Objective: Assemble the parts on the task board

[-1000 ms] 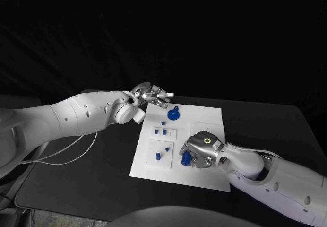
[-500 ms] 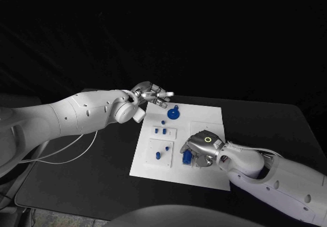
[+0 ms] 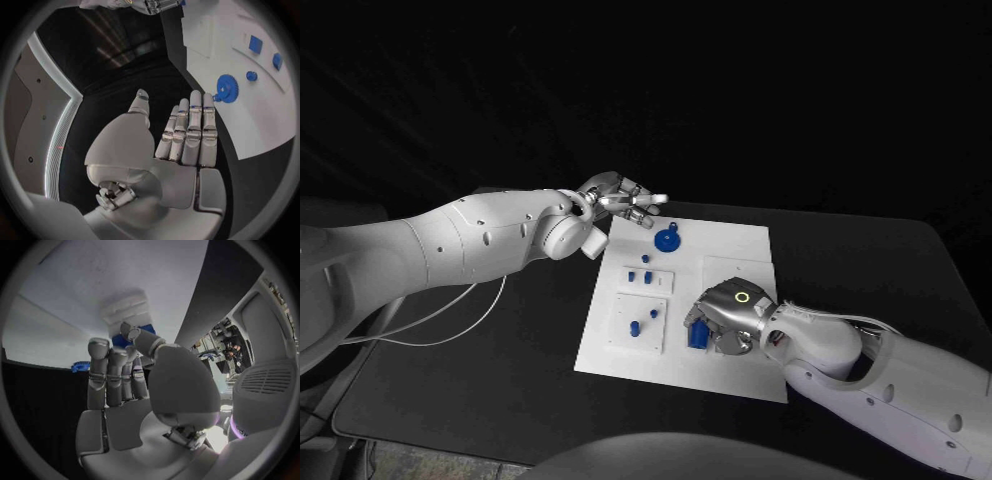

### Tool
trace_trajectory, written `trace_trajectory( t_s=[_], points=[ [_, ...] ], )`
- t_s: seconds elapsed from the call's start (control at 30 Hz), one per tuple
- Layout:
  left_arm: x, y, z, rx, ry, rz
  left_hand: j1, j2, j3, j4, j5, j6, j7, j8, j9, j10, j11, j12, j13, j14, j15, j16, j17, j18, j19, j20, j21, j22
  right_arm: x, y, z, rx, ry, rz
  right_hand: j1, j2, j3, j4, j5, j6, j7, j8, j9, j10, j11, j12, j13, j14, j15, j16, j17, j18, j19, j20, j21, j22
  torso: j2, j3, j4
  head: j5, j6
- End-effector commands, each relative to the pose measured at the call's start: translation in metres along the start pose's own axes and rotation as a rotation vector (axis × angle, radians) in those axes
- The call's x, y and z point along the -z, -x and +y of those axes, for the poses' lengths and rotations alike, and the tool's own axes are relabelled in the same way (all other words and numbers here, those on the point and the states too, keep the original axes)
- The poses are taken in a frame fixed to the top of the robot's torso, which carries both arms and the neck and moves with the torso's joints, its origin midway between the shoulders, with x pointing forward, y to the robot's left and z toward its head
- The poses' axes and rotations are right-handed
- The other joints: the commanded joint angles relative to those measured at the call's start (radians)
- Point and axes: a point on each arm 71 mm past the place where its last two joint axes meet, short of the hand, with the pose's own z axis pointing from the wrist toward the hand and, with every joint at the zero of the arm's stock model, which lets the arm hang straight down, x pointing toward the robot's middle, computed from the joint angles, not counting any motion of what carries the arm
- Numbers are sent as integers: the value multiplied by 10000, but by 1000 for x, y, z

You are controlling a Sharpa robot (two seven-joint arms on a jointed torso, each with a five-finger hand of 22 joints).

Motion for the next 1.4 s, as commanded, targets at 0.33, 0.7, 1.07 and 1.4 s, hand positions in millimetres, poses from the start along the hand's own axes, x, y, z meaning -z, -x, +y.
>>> trace_trajectory(
  t_s=[0.33, 0.7, 1.07, 1.4],
  points=[
    [0, -1, 0, 31, -17, 86, 10, 82, -21, -20, -54, -57, -10, -1, 14, -63, -22, -22, 12, -57, -14, -55, -1, -138, -6, 34, 57, -9, 2, -3, 1, -103, -49, 191, 120, -88, -354, 65, 68, -1284, -422, 36, -53, -39, -115, -15, -105, -62, -56, 71, -55, 139, 14, -26, -74, 533, -2, -12, 6, 20, 6],
    [0, 0, 0, 21, 7, 79, 10, 82, -21, -20, -54, -57, -10, -1, 14, -63, -22, -22, 12, -57, -14, -55, -1, -138, -6, 34, 57, -9, 4, -1, 0, -123, -127, 17, 440, -412, -229, 458, 159, -2833, -813, 1, -103, 4, -134, -101, -227, -78, -73, 17, -109, 119, 29, -57, -181, 534, -4, -12, -2, 34, 8],
    [0, 0, 0, 1, 19, 84, 28, 72, -26, -39, -55, -69, -8, -2, 14, -65, -20, -22, 13, -58, -13, -54, -1, -138, -8, 34, 69, -26, 18, 6, -9, -606, -729, -967, 559, -696, 330, 638, 335, -3689, -632, -40, -140, 194, -185, -113, -322, 85, -121, 113, -52, 128, 149, -101, 265, 602, -12, -13, -11, 3, 84],
    [0, 2, 0, -29, -30, -6, 42, 74, -24, -59, -55, -68, -9, 0, 15, -64, -22, -21, 13, -56, -14, -54, 0, -138, -9, 35, 73, -31, 41, 32, -36, -2328, -1783, -2482, -75, -455, -1152, 771, 825, -3440, -290, -29, -129, 235, -165, 184, -53, 224, -98, 266, 54, 29, 337, -67, 146, 553, -4, -3, -24, -61, 198]
  ],
)
